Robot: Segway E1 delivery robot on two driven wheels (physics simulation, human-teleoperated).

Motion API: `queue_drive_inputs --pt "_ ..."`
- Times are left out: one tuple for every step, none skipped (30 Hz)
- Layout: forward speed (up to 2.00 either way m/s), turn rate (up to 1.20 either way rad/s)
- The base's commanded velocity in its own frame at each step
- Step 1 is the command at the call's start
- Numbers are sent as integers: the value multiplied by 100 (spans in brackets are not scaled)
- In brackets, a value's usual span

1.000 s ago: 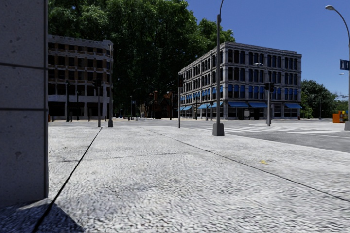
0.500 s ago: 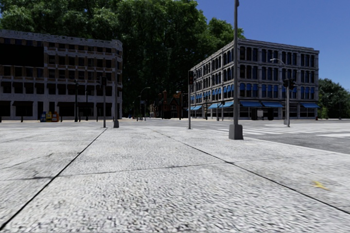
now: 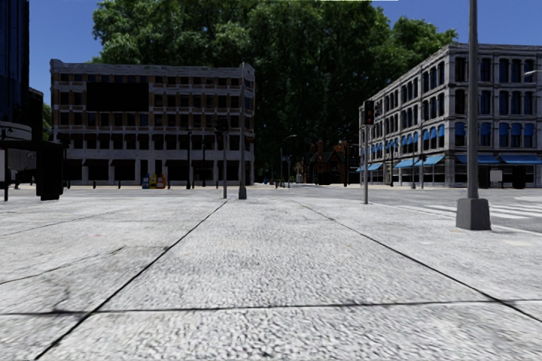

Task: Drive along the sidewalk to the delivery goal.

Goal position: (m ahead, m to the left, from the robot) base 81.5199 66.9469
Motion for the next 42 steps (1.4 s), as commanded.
queue_drive_inputs --pt "200 59" --pt "200 59" --pt "200 59" --pt "200 59" --pt "200 59" --pt "200 59" --pt "200 59" --pt "200 59" --pt "200 59" --pt "200 59" --pt "200 59" --pt "200 59" --pt "200 59" --pt "200 59" --pt "200 59" --pt "200 59" --pt "200 59" --pt "200 59" --pt "200 59" --pt "200 59" --pt "200 59" --pt "200 59" --pt "200 59" --pt "200 59" --pt "200 59" --pt "200 59" --pt "200 59" --pt "200 59" --pt "200 59" --pt "200 59" --pt "200 59" --pt "200 59" --pt "200 59" --pt "200 59" --pt "200 59" --pt "200 59" --pt "200 59" --pt "200 58" --pt "200 58" --pt "200 58" --pt "200 0" --pt "200 0"
